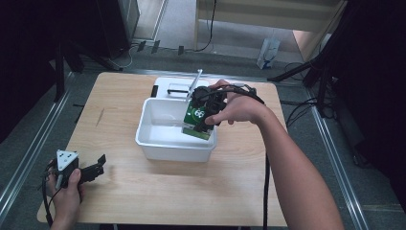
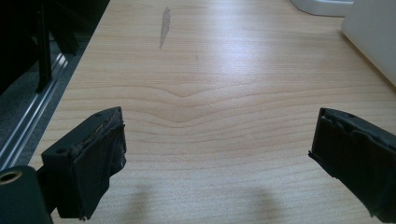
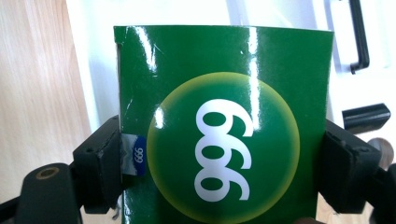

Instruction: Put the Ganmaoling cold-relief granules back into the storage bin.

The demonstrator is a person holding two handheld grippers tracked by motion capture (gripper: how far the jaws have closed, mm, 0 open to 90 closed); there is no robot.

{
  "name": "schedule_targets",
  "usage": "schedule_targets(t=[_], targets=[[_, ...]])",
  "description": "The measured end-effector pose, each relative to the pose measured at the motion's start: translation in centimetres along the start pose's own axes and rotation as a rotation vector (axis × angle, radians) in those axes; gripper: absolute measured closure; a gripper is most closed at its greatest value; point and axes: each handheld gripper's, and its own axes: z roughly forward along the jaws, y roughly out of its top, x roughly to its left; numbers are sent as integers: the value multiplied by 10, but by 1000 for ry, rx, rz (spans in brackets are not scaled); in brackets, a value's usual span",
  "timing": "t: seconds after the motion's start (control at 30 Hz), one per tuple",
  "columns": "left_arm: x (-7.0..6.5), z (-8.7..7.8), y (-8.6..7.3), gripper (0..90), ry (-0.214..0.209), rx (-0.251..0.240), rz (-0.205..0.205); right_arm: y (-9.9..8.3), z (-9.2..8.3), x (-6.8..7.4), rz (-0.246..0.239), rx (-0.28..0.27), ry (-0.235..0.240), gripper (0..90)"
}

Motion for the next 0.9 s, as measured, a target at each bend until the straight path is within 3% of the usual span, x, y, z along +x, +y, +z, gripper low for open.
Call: schedule_targets(t=[0.17, 0.43, 0.67, 0.9], targets=[[0, 0, 0, 38, -1, 0, 0, -4, 10, 0, -83, 12, 3, 165], [0, 0, 0, 38, -2, -1, -3, -7, 18, -5, -103, 1, 7, 164], [1, 0, 0, 38, -3, -1, -5, -7, 32, -6, -129, 30, 18, 163], [1, 0, 0, 38, -5, -2, -11, -10, 48, -7, -126, 41, 27, 163]])
